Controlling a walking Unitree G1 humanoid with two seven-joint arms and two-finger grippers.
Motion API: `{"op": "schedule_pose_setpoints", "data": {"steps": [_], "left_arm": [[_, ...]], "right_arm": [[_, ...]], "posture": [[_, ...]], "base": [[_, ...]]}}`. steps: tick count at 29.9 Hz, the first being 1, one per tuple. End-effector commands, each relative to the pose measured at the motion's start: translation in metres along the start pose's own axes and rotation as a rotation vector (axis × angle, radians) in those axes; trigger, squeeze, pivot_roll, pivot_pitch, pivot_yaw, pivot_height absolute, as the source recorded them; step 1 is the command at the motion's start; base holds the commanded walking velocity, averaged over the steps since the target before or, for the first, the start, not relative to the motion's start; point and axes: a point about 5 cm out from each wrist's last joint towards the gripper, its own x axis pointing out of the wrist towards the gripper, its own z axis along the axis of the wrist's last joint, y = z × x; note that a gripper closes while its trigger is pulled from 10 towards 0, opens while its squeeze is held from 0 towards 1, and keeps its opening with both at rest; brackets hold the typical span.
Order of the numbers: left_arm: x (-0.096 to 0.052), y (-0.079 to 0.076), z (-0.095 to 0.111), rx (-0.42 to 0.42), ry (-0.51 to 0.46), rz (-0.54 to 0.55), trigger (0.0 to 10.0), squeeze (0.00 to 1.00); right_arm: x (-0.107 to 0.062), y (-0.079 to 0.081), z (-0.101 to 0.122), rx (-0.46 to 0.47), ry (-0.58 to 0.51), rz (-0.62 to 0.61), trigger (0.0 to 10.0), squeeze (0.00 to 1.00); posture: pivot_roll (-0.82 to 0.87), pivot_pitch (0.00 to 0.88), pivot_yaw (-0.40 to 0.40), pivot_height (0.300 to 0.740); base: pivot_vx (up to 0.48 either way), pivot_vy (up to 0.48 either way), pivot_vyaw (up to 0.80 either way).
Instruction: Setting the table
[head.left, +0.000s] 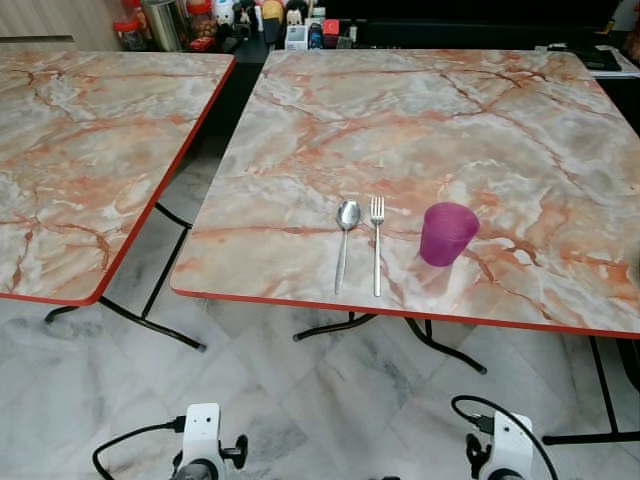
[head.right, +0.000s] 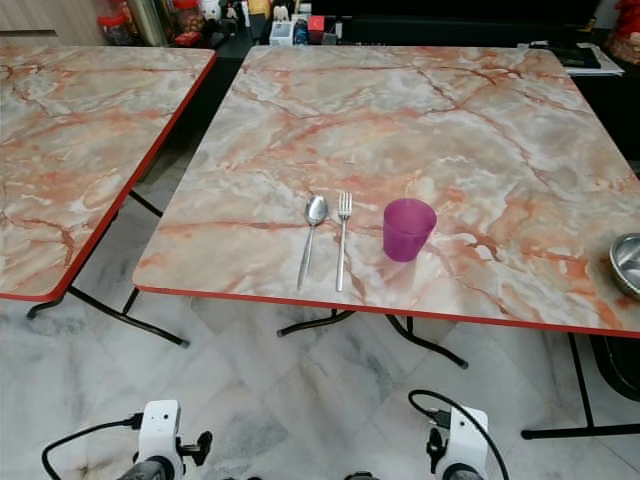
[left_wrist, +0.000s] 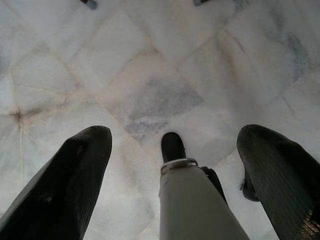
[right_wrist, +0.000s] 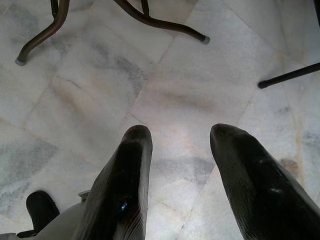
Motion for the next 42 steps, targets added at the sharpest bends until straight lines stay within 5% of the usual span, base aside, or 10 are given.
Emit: {"op": "schedule_pose_setpoints", "data": {"steps": [1, 42], "left_arm": [[-0.0031, 0.003, -0.0117, 0.001, 0.041, 0.016, 10.0, 0.0], [-0.0022, 0.0082, -0.0063, -0.007, 0.021, 0.038, 10.0, 0.0]], "right_arm": [[-0.0024, -0.0033, -0.0086, 0.0, 0.03, -0.008, 10.0, 0.0], [-0.0035, -0.0028, -0.0141, -0.002, 0.06, -0.006, 10.0, 0.0]], "posture": [[-0.12, 0.121, -0.001, 0.74], [-0.11, 0.14, 0.008, 0.74]], "base": [[0.0, 0.0, 0.0], [0.0, -0.269, -0.08]]}}
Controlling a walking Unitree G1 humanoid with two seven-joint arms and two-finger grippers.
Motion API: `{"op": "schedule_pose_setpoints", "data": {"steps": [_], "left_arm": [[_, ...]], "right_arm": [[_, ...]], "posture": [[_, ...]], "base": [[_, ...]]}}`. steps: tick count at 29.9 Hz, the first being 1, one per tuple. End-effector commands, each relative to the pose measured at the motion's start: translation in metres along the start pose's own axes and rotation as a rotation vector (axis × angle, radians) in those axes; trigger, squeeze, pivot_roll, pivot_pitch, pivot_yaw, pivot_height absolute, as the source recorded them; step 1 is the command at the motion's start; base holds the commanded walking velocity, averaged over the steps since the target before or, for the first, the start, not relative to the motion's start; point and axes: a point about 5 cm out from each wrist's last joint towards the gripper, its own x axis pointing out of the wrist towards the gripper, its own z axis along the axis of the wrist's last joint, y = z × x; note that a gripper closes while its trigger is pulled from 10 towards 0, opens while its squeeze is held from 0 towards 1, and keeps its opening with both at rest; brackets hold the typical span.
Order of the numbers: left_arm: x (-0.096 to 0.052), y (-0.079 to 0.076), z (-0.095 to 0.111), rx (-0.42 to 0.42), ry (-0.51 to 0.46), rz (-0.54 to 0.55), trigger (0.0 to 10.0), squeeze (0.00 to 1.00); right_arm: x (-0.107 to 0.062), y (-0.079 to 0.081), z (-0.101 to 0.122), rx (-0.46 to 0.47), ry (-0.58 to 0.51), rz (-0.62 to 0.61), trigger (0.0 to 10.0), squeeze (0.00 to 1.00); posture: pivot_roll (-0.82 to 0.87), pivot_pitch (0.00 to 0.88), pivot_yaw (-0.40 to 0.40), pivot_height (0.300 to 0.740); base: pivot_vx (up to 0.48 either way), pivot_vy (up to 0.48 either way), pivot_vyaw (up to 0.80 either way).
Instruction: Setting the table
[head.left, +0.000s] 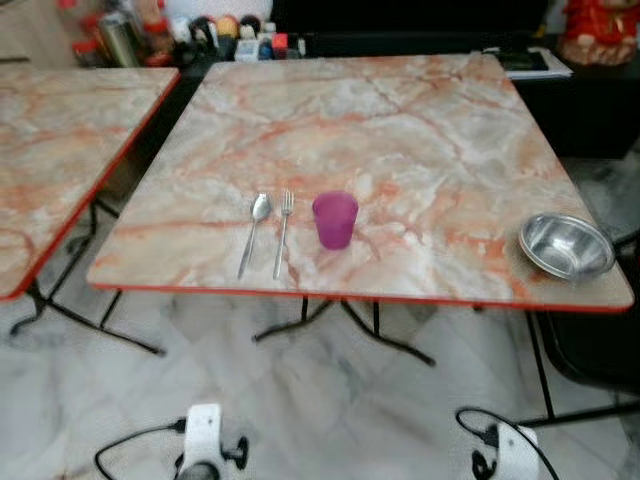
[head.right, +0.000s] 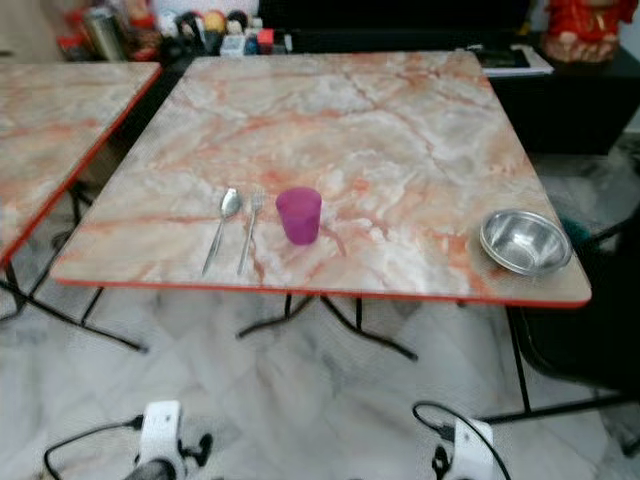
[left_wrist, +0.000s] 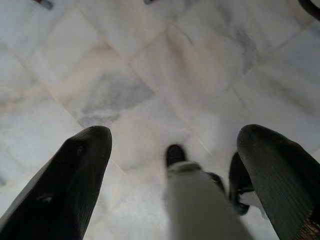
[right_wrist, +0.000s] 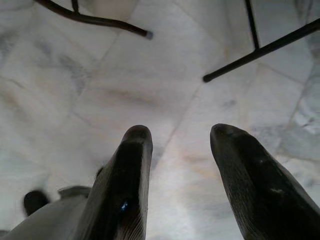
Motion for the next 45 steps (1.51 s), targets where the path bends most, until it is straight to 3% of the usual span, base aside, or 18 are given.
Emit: {"op": "schedule_pose_setpoints", "data": {"steps": [1, 12, 24, 38, 45], "left_arm": [[-0.003, 0.01, -0.008, -0.009, 0.029, 0.03, 10.0, 0.0], [-0.002, 0.011, -0.006, -0.021, 0.02, 0.029, 10.0, 0.0], [-0.002, 0.011, -0.006, -0.027, 0.021, 0.03, 10.0, 0.0], [-0.001, 0.011, -0.004, -0.023, 0.017, 0.027, 10.0, 0.0], [-0.002, 0.012, -0.005, -0.019, 0.023, 0.026, 10.0, 0.0]], "right_arm": [[-0.001, 0.006, -0.006, 0.008, 0.015, 0.012, 10.0, 0.0], [0.003, 0.017, 0.015, 0.01, -0.067, 0.034, 10.0, 0.0], [0.005, 0.017, 0.021, 0.015, -0.068, 0.03, 10.0, 0.0], [0.006, 0.019, 0.028, 0.013, -0.106, 0.028, 10.0, 0.0], [0.006, 0.015, 0.044, 0.005, -0.206, 0.013, 10.0, 0.0]], "posture": [[-0.11, 0.14, 0.008, 0.74], [-0.1, 0.149, 0.007, 0.74], [-0.11, 0.166, 0.015, 0.74], [-0.11, 0.171, 0.026, 0.74], [-0.12, 0.169, 0.026, 0.74]], "base": [[0.0, 0.0, 0.0], [0.0, 0.0, 0.0], [0.0, 0.0, -0.46], [0.0, 0.0, 0.0], [0.0, 0.0, 0.0]]}}
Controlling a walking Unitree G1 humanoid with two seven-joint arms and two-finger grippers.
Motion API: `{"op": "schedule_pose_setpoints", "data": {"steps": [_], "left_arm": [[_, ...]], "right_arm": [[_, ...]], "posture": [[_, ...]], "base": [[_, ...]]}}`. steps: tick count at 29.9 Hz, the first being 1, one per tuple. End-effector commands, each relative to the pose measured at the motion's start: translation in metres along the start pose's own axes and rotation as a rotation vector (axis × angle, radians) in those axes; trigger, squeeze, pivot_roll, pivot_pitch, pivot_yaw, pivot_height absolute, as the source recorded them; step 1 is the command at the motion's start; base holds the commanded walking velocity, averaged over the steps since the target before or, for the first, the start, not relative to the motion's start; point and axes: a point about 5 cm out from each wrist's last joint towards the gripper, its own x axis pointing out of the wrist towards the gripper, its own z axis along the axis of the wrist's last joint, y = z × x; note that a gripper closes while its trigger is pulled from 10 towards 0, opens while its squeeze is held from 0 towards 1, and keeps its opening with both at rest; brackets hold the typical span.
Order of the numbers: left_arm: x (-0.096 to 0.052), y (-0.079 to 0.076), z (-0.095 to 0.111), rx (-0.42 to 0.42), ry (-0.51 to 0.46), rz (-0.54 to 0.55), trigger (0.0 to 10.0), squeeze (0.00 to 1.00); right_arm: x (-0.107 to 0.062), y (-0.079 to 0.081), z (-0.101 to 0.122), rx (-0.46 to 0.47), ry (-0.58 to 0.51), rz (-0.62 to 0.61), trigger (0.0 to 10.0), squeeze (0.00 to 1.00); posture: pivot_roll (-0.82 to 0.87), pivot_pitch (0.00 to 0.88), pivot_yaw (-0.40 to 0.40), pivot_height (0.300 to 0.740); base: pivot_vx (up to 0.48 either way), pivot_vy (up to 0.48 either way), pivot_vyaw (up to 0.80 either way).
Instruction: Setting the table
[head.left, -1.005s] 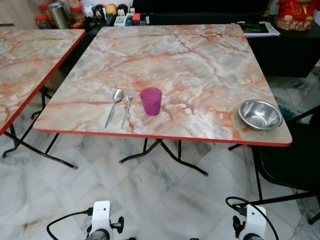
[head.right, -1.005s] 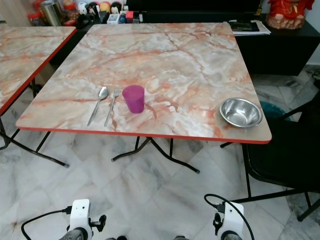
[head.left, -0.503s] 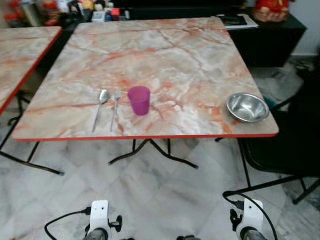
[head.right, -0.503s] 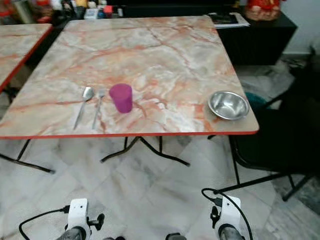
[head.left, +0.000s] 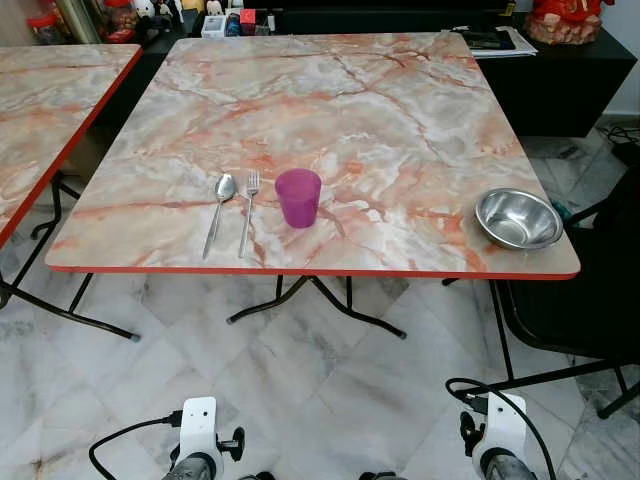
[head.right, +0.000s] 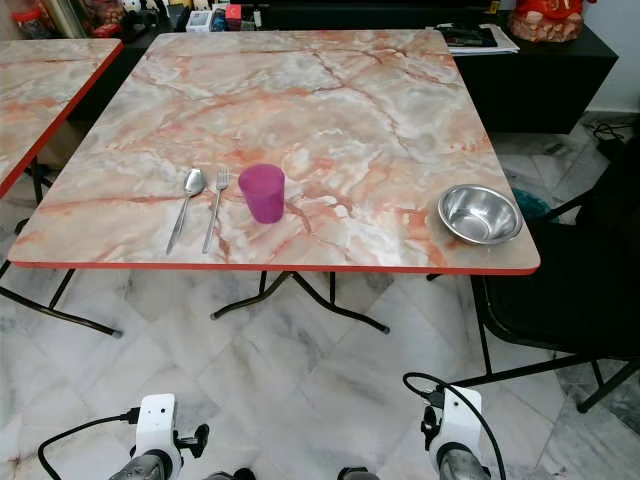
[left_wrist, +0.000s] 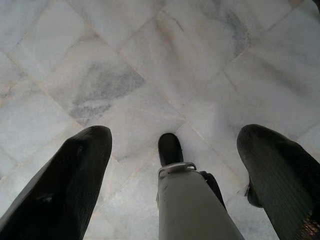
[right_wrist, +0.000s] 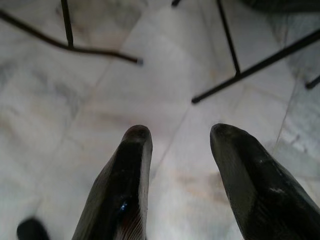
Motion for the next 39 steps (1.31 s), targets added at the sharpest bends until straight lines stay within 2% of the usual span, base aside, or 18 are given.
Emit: {"op": "schedule_pose_setpoints", "data": {"steps": [1, 2, 3, 10, 17, 22, 27, 28, 31, 35, 37, 38, 39], "left_arm": [[-0.003, 0.005, -0.011, -0.004, 0.045, 0.008, 10.0, 0.0], [-0.003, 0.005, -0.011, -0.004, 0.045, 0.008, 10.0, 0.0], [-0.003, 0.005, -0.012, -0.003, 0.046, 0.007, 10.0, 0.0], [-0.003, 0.006, -0.012, 0.002, 0.049, 0.004, 10.0, 0.0], [-0.003, 0.007, -0.012, 0.005, 0.05, 0.003, 10.0, 0.0], [-0.004, 0.008, -0.013, 0.008, 0.054, 0.004, 10.0, 0.0], [-0.004, 0.008, -0.013, 0.004, 0.054, 0.004, 10.0, 0.0], [-0.004, 0.007, -0.013, 0.002, 0.055, 0.004, 10.0, 0.0], [-0.004, 0.007, -0.014, 0.0, 0.056, 0.003, 10.0, 0.0], [-0.004, 0.008, -0.014, -0.001, 0.059, 0.004, 10.0, 0.0], [-0.004, 0.008, -0.014, 0.0, 0.062, 0.005, 10.0, 0.0], [-0.004, 0.009, -0.014, 0.003, 0.064, 0.006, 10.0, 0.0], [-0.004, 0.009, -0.014, 0.003, 0.064, 0.006, 10.0, 0.0]], "right_arm": [[-0.001, -0.005, 0.003, -0.006, -0.035, -0.024, 10.0, 0.0], [-0.001, -0.005, 0.003, -0.006, -0.035, -0.024, 10.0, 0.0], [-0.001, -0.005, 0.006, -0.044, -0.073, -0.016, 10.0, 0.0], [-0.014, -0.005, 0.012, -0.046, -0.249, 0.004, 10.0, 0.0], [-0.026, -0.006, 0.01, -0.05, -0.307, 0.001, 10.0, 0.0], [-0.051, -0.003, 0.035, -0.076, -0.464, 0.019, 10.0, 0.0], [-0.067, -0.007, 0.047, -0.091, -0.515, 0.004, 10.0, 0.0], [-0.076, -0.009, 0.05, -0.098, -0.539, -0.001, 10.0, 0.0], [-0.089, -0.012, 0.053, -0.1, -0.559, -0.008, 10.0, 0.0], [-0.1, -0.011, 0.061, -0.115, -0.563, -0.019, 10.0, 0.0], [-0.099, -0.012, 0.074, -0.093, -0.59, -0.04, 10.0, 0.0], [-0.094, -0.014, 0.088, -0.075, -0.617, -0.06, 10.0, 0.0], [-0.094, -0.014, 0.088, -0.075, -0.617, -0.06, 10.0, 0.0]], "posture": [[-0.13, 0.169, 0.026, 0.74], [-0.13, 0.169, 0.026, 0.74], [-0.13, 0.172, 0.026, 0.74], [-0.14, 0.167, 0.028, 0.74], [-0.15, 0.16, 0.03, 0.74], [-0.16, 0.161, 0.023, 0.74], [-0.16, 0.163, 0.018, 0.74], [-0.17, 0.165, 0.015, 0.74], [-0.17, 0.166, 0.014, 0.74], [-0.17, 0.167, 0.016, 0.74], [-0.18, 0.169, 0.02, 0.74], [-0.18, 0.171, 0.022, 0.74], [-0.18, 0.171, 0.022, 0.74]], "base": [[0.0, 0.0, 0.0], [0.0, 0.0, 0.0], [0.0, 0.0, 0.0], [0.0, 0.0, 0.0], [0.0, 0.0, 0.0], [0.0, 0.0, 0.0], [0.0, 0.0, 0.0], [0.0, 0.0, 0.0], [0.0, 0.0, 0.0], [0.0, 0.0, 0.0], [0.0, 0.0, 0.0], [0.0, 0.0, 0.0], [0.0, 0.0, 0.0]]}}
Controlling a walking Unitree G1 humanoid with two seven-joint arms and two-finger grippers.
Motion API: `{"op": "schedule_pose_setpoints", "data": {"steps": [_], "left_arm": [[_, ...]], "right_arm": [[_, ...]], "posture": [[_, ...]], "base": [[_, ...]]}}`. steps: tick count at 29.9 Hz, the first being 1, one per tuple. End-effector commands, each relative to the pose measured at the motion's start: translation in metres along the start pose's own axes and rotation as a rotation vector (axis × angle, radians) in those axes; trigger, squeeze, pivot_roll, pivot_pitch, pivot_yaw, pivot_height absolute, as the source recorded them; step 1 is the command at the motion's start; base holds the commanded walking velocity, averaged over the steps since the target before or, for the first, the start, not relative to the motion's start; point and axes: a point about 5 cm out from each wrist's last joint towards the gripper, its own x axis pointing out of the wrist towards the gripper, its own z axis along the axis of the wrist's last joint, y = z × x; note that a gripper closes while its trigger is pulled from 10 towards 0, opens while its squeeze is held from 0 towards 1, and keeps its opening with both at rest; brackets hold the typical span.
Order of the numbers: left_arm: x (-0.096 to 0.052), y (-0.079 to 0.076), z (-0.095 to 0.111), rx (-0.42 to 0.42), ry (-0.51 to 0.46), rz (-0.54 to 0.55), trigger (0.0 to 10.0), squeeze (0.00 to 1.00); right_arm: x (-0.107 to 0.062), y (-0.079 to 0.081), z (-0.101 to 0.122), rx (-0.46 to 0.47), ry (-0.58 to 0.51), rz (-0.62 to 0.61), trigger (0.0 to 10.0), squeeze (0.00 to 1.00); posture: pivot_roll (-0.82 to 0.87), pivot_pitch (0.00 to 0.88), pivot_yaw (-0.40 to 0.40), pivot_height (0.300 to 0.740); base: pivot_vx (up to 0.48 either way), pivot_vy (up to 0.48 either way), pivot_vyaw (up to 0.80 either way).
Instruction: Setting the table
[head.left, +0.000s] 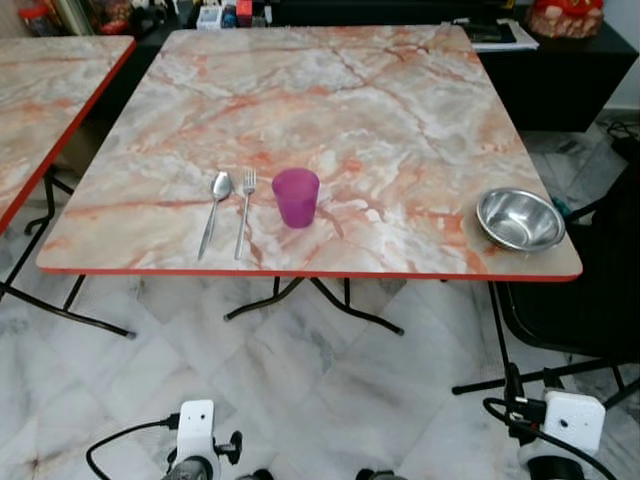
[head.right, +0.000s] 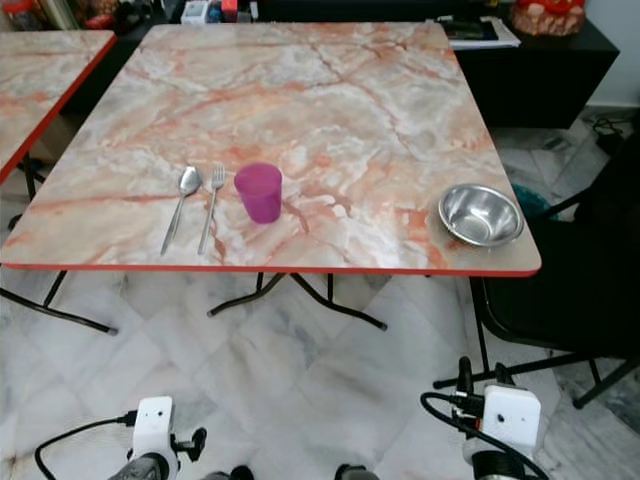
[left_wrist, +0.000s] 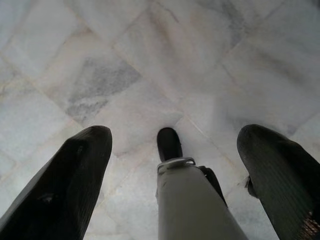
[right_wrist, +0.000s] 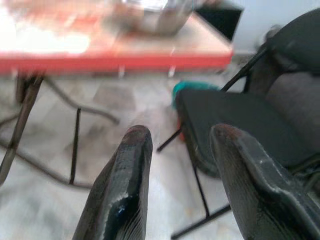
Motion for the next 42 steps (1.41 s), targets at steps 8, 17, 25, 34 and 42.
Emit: {"op": "schedule_pose_setpoints", "data": {"steps": [8, 17, 25, 34, 42], "left_arm": [[-0.002, 0.005, -0.011, 0.007, 0.055, 0.012, 10.0, 0.0], [-0.002, 0.005, -0.011, 0.008, 0.06, 0.019, 10.0, 0.0], [-0.003, 0.005, -0.013, 0.018, 0.067, 0.02, 10.0, 0.0], [-0.003, 0.003, -0.013, 0.017, 0.054, 0.013, 10.0, 0.0], [-0.002, 0.002, -0.01, 0.017, 0.044, 0.011, 10.0, 0.0]], "right_arm": [[0.074, -0.006, 0.055, 0.065, -0.114, -0.105, 10.0, 0.0], [0.114, 0.003, 0.103, 0.107, -0.211, -0.091, 10.0, 0.0], [0.136, 0.007, 0.107, 0.107, -0.125, -0.122, 10.0, 0.0], [0.135, 0.023, 0.108, 0.15, -0.128, -0.086, 10.0, 0.0], [0.137, 0.025, 0.11, 0.151, -0.133, -0.082, 10.0, 0.0]], "posture": [[-0.18, 0.165, 0.035, 0.74], [-0.16, 0.154, 0.039, 0.74], [-0.15, 0.14, 0.035, 0.74], [-0.15, 0.132, 0.032, 0.74], [-0.15, 0.133, 0.031, 0.74]], "base": [[0.0, 0.0, 0.0], [0.0, 0.0, 0.0], [0.171, 0.0, 0.0], [0.327, 0.0, -0.22], [0.334, 0.0, 0.0]]}}
